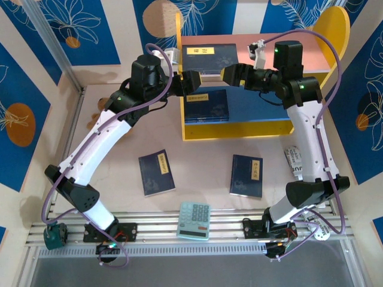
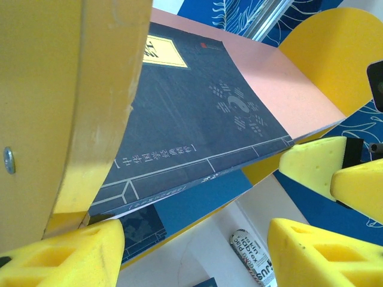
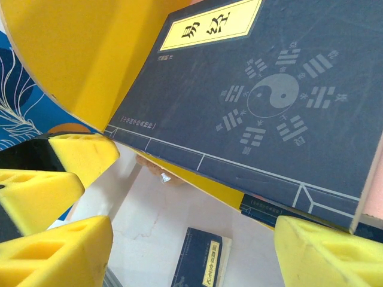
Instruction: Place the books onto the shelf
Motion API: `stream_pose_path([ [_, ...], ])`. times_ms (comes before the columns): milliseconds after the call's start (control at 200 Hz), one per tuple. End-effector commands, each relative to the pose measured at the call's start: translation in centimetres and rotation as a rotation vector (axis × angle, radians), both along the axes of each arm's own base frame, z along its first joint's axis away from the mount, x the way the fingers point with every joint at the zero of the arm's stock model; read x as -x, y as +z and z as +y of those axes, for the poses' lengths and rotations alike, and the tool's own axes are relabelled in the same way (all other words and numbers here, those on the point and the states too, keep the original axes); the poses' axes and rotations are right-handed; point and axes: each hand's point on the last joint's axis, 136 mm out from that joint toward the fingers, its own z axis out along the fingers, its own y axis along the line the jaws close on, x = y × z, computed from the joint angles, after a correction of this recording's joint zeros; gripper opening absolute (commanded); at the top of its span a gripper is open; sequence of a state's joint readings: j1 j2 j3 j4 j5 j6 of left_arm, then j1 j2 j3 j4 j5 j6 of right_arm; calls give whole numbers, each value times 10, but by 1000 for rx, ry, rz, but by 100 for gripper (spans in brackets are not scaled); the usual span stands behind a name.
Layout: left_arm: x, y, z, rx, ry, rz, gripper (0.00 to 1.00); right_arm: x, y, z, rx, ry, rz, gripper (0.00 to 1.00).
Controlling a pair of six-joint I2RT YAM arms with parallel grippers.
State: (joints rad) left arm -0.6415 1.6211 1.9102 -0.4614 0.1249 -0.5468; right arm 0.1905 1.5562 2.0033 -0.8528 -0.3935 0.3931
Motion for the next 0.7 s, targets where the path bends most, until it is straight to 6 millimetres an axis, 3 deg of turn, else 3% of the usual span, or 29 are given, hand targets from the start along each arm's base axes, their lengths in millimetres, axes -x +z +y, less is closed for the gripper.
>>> stream_pose_path([
  [0, -7, 9, 5, -2, 19, -30, 65, 3, 9, 2, 0, 28, -31, 72],
  [695, -9, 8, 9, -6, 27, -29, 65, -3, 5, 1, -2, 28, -19, 72],
])
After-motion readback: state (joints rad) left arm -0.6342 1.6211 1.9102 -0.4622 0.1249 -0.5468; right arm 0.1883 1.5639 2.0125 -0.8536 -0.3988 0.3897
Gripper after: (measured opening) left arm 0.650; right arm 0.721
